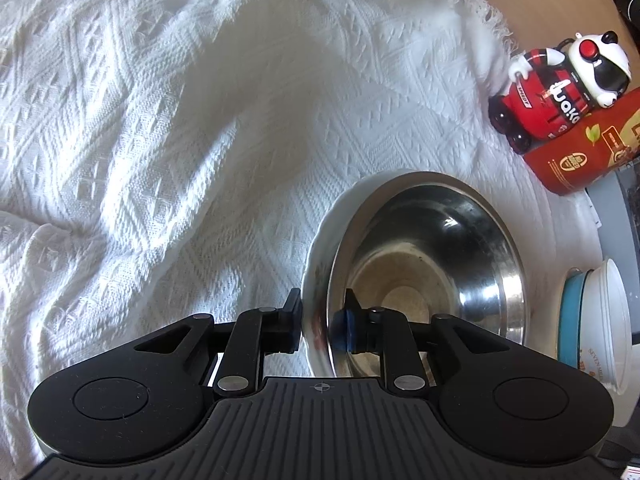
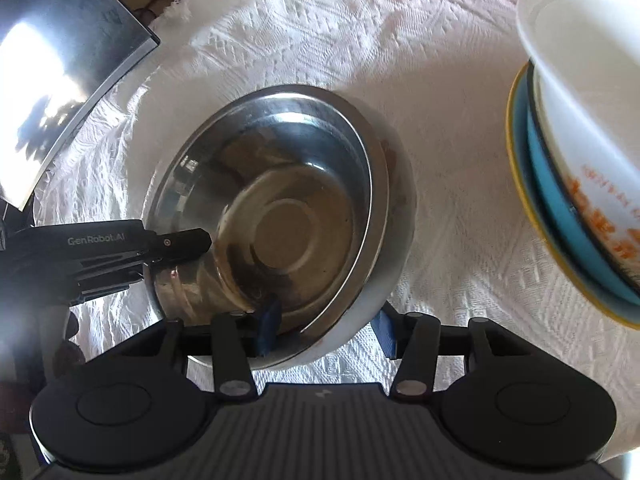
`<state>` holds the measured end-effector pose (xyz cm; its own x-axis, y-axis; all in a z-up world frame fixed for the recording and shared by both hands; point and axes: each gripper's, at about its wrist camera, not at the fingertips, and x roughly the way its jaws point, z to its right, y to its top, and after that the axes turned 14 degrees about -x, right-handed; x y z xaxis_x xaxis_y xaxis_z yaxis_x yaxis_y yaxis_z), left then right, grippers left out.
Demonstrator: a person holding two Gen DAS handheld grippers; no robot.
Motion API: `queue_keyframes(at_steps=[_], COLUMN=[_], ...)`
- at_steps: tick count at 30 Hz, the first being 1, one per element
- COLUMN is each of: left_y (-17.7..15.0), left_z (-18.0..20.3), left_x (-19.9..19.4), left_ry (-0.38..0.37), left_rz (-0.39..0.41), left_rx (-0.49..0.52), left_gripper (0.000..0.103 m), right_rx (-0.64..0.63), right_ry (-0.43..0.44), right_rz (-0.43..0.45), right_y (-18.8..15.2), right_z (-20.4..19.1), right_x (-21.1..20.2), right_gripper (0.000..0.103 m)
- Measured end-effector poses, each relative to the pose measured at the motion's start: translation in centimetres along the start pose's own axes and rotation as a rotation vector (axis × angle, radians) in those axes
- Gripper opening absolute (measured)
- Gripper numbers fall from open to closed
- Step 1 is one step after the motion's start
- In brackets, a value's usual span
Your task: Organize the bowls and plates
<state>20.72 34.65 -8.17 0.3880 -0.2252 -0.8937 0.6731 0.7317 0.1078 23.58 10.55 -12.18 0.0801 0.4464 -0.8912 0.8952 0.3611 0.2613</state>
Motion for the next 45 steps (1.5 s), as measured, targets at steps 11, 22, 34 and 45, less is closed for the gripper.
queue_keyframes(at_steps=[11, 22, 34, 45], left_y=[-1.0, -7.7, -11.1, -10.7], left_z=[2.7, 15.8, 20.2, 19.4], left_x=[-6.5, -4.9, -0.1, 4.6], left_ry=[-0.031, -0.261, -0.005, 0.031], left_rz=[0.238, 0.042, 0.046, -0.02], left_rx=[0.0, 0.261, 0.317, 0.115], left_gripper=[0.021, 0.022, 0.037, 0.048], right_rx=[-0.211, -0.26, -0.278, -0.174], right_ry=[0.022, -0.322, -0.302, 0.093], right_rz=[0.17, 0.397, 0.218, 0.028], right_y=[0.1, 1.7, 0.6, 1.9], right_z=[-0.7, 7.6, 15.6, 20.5], right_x=[-9.4, -19.2, -13.8, -8.6], right_gripper=[0.051, 0.075, 0.054, 0.055])
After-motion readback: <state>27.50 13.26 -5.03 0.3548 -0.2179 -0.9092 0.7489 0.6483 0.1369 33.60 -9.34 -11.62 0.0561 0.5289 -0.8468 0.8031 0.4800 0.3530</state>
